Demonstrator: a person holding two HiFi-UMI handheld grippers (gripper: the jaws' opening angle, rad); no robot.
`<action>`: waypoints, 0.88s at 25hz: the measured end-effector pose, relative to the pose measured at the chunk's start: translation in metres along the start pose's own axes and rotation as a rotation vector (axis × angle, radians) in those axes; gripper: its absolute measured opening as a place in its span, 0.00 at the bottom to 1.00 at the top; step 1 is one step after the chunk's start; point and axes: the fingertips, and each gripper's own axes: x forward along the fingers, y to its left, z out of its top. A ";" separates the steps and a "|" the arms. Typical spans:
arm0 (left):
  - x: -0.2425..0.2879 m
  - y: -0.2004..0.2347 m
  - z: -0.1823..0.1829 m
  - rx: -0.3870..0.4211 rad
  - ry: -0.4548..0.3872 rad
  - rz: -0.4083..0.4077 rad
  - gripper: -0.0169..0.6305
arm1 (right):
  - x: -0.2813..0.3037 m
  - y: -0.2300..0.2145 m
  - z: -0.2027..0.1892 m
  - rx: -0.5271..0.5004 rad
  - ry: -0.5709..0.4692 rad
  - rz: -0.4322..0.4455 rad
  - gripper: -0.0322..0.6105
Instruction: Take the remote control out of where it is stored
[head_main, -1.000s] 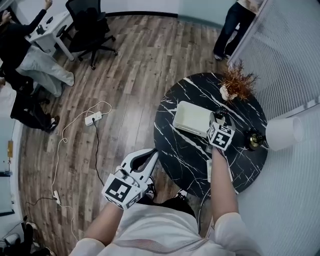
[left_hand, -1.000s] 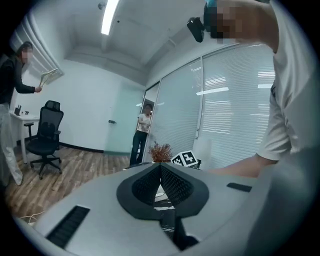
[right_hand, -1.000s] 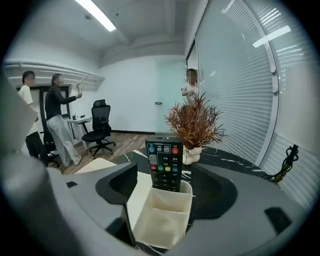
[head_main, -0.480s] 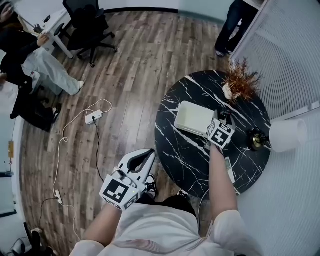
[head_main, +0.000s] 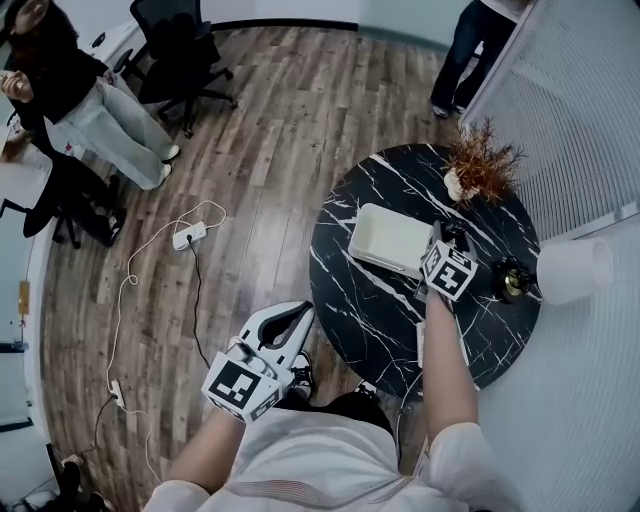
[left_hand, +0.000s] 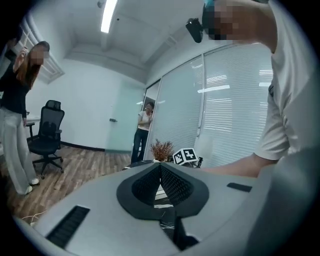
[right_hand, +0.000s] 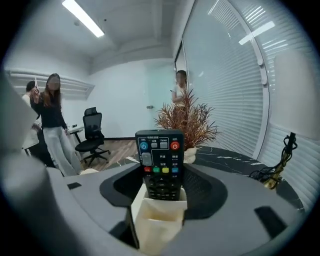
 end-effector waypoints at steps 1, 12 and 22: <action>-0.001 -0.001 0.000 0.001 -0.001 0.000 0.04 | 0.000 -0.002 0.002 0.004 -0.003 0.002 0.44; -0.017 -0.010 -0.002 0.002 -0.009 0.006 0.04 | -0.012 -0.008 0.035 0.030 -0.021 0.048 0.44; -0.027 -0.020 -0.001 0.007 -0.024 0.002 0.04 | -0.054 -0.004 0.094 0.078 -0.111 0.129 0.44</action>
